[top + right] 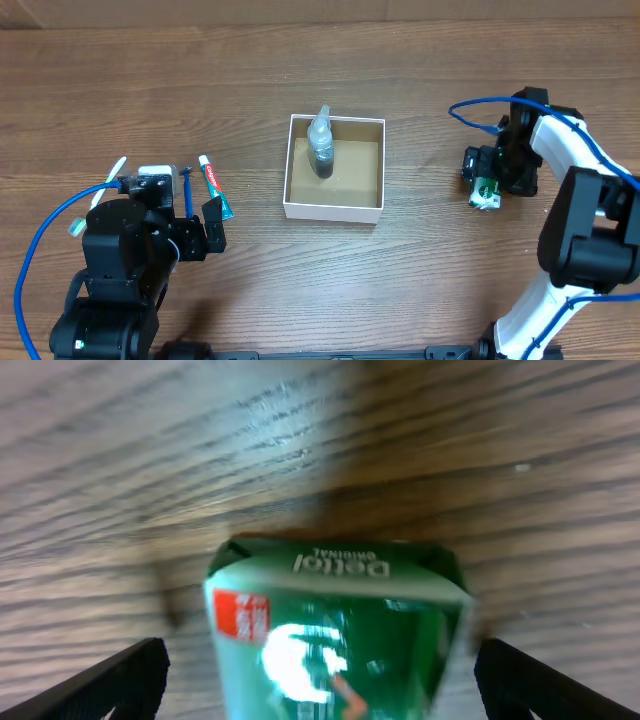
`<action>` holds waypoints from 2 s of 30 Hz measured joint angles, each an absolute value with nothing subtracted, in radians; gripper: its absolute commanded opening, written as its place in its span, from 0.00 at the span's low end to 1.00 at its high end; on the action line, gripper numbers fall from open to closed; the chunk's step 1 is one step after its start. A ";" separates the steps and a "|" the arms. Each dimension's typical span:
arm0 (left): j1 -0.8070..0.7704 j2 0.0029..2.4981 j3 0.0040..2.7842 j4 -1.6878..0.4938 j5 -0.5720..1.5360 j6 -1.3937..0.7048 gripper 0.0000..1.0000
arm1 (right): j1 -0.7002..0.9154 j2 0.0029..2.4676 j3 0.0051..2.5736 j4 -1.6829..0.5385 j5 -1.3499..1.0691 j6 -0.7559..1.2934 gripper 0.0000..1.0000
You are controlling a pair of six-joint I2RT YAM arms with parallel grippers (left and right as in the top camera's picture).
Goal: Pack container
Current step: 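Move the right gripper to the green Dettol soap bar and grasp it, then place the Dettol bar in the box beside the bottle, withdraw right gripper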
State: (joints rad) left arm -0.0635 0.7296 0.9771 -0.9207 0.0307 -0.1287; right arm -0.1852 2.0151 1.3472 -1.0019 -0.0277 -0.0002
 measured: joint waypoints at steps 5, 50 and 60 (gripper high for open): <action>-0.064 0.730 0.977 -0.921 0.031 -0.129 1.00 | -0.183 2.017 1.349 -1.005 -0.022 -0.001 0.80; -0.064 0.730 0.977 -0.918 0.031 -0.129 1.00 | 0.441 1.983 1.658 -0.967 -0.024 0.441 0.70; -0.064 0.730 0.977 -0.918 0.031 -0.129 1.00 | 0.424 1.784 1.684 -1.065 0.072 0.474 0.73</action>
